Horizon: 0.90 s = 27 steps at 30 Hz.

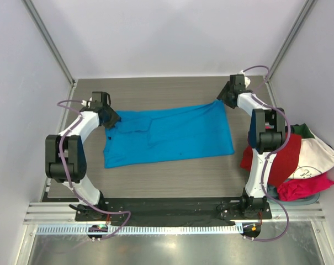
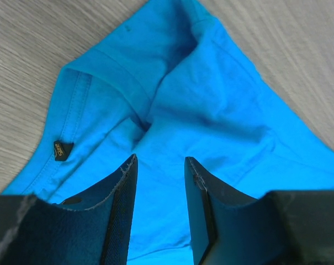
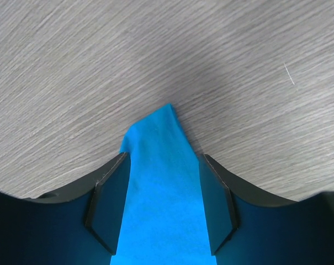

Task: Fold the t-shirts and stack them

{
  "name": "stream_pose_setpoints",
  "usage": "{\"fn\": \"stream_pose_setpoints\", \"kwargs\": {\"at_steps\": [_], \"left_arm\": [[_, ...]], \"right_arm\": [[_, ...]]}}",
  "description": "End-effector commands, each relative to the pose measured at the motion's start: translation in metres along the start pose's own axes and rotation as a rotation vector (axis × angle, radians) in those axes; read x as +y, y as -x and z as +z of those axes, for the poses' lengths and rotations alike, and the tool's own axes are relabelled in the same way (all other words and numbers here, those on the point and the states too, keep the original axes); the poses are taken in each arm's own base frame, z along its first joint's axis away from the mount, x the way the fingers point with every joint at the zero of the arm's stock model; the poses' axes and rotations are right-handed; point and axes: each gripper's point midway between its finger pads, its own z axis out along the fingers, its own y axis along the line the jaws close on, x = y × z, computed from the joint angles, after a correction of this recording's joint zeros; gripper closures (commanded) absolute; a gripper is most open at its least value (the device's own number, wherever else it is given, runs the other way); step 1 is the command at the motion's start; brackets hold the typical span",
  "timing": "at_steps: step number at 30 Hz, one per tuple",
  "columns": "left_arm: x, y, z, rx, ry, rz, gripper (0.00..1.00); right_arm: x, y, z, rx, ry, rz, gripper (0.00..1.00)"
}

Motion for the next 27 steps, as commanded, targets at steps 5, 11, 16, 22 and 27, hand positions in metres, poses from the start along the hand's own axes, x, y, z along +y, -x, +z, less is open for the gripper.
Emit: {"fn": "stream_pose_setpoints", "kwargs": {"at_steps": [5, 11, 16, 22, 27], "left_arm": [[-0.002, -0.004, 0.026, 0.019, -0.027, 0.026, 0.58], [-0.003, -0.01, 0.041, 0.052, -0.027, 0.023, 0.61], [-0.001, -0.009, 0.039, 0.044, -0.019, 0.014, 0.93], [-0.002, 0.003, 0.017, -0.011, -0.015, 0.017, 1.0], [-0.015, 0.009, -0.004, -0.027, -0.074, 0.005, 1.0]], "right_arm": [[0.01, 0.027, -0.022, -0.061, 0.051, 0.025, 0.42], [0.006, 0.03, -0.021, -0.067, 0.045, 0.009, 0.41], [0.005, 0.028, -0.018, -0.06, 0.047, 0.004, 0.42], [0.009, 0.022, -0.003, -0.033, 0.06, -0.024, 0.42], [0.008, 0.023, 0.011, -0.022, 0.043, -0.041, 0.5]]}}
